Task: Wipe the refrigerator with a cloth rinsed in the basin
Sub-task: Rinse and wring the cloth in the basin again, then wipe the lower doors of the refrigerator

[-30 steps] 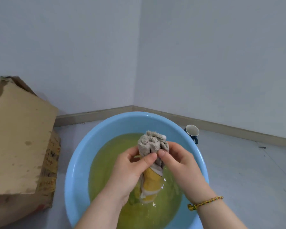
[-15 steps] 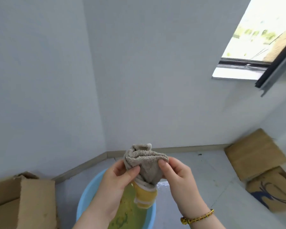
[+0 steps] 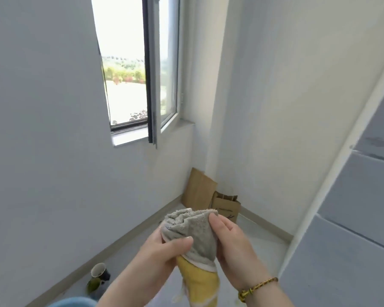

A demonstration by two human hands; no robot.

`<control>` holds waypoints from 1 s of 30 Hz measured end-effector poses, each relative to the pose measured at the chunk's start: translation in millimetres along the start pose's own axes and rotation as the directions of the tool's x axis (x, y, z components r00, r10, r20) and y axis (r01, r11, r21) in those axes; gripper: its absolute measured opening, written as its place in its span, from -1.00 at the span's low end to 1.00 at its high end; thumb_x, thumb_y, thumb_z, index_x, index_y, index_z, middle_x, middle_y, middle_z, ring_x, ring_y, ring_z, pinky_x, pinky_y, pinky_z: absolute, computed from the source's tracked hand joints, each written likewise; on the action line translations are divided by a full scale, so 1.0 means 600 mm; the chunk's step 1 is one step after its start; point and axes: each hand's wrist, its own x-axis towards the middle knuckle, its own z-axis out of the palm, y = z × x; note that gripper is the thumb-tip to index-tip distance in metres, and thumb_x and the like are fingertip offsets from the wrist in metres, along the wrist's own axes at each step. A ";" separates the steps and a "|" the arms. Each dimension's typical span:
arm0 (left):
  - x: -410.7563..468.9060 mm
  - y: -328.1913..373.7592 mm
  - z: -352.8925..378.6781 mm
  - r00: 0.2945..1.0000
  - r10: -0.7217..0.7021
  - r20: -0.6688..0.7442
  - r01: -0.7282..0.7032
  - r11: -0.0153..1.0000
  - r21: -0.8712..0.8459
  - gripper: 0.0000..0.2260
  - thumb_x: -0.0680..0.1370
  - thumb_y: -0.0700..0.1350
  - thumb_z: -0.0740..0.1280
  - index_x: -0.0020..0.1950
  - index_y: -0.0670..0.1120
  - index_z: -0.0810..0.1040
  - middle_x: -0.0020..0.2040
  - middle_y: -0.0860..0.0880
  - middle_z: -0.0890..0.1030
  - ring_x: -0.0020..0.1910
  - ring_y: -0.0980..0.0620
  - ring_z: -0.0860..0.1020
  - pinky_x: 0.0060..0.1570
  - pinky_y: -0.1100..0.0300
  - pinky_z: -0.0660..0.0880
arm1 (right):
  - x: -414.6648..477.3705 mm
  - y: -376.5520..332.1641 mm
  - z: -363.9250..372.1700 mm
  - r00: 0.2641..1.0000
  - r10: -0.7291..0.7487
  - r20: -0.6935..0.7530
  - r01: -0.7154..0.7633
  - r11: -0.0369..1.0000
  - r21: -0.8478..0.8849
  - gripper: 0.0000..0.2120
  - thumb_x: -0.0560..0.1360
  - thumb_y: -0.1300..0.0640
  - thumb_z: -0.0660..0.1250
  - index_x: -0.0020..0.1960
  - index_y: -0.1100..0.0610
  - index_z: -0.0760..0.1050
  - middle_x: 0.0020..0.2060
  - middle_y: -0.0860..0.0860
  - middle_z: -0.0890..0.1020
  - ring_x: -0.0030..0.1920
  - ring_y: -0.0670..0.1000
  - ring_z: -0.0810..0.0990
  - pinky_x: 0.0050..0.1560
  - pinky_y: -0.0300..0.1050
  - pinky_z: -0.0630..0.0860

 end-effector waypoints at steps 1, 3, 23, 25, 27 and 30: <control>0.023 -0.020 0.056 0.999 -0.022 0.023 0.021 0.999 0.044 -0.21 0.05 -0.17 0.58 0.25 -0.21 0.43 0.12 -0.25 0.60 0.10 -0.20 0.57 -0.06 0.09 0.57 | -0.028 -0.021 -0.055 0.997 -0.036 -0.070 0.035 0.999 -0.019 -0.64 0.37 -0.02 0.33 -0.01 0.24 0.58 -0.08 0.18 0.68 -0.09 0.05 0.66 -0.14 -0.15 0.60; 0.057 -0.062 0.143 0.998 -0.056 0.030 0.053 0.994 0.101 -0.35 0.13 -0.26 0.46 0.22 -0.22 0.44 0.09 -0.25 0.61 0.09 -0.22 0.57 -0.02 0.03 0.56 | -0.074 -0.050 -0.150 0.975 -0.090 -0.202 0.071 0.993 -0.096 -0.65 0.38 -0.03 0.34 -0.03 0.24 0.58 -0.04 0.24 0.65 -0.08 0.09 0.62 -0.08 -0.06 0.54; 0.259 -0.336 0.533 0.914 -0.397 0.089 0.379 0.910 0.166 -0.65 0.43 -0.35 0.34 0.20 -0.22 0.42 -0.05 -0.21 0.62 -0.12 -0.12 0.60 -0.23 0.11 0.54 | -0.268 -0.142 -0.637 0.691 -0.314 -0.651 0.100 0.934 -0.344 -0.69 0.50 0.13 0.27 -0.10 0.42 0.51 -0.32 0.27 0.50 -0.25 0.04 0.46 -0.23 -0.12 0.39; 0.288 -0.350 0.554 0.912 -0.399 0.098 0.378 0.908 0.179 -0.65 0.45 -0.29 0.34 0.22 -0.19 0.40 -0.02 -0.17 0.61 -0.09 -0.10 0.59 -0.14 0.08 0.52 | -0.254 -0.142 -0.661 0.630 -0.345 -0.696 0.105 0.926 -0.363 -0.67 0.50 0.11 0.28 -0.10 0.44 0.49 -0.28 0.35 0.50 -0.22 0.06 0.47 -0.18 -0.08 0.39; 0.320 -0.359 0.580 0.917 -0.381 0.117 0.345 0.906 0.247 -0.50 0.42 -0.16 0.42 0.31 -0.04 0.31 0.09 -0.08 0.57 0.01 -0.04 0.56 0.03 0.04 0.50 | -0.235 -0.144 -0.680 0.586 -0.386 -0.712 0.091 0.905 -0.416 -0.67 0.49 0.11 0.29 -0.15 0.43 0.47 -0.36 0.25 0.47 -0.27 0.03 0.45 -0.22 -0.13 0.37; 0.376 -0.370 0.611 0.924 -0.360 0.126 0.290 0.878 0.380 -0.16 0.24 -0.01 0.51 0.42 0.04 0.16 0.19 0.00 0.49 0.15 -0.02 0.50 0.23 0.01 0.42 | -0.194 -0.155 -0.699 0.584 -0.413 -0.699 0.058 0.880 -0.472 -0.77 0.49 0.16 0.29 -0.30 0.23 0.51 -0.50 -0.08 0.50 -0.39 -0.14 0.45 -0.36 -0.31 0.38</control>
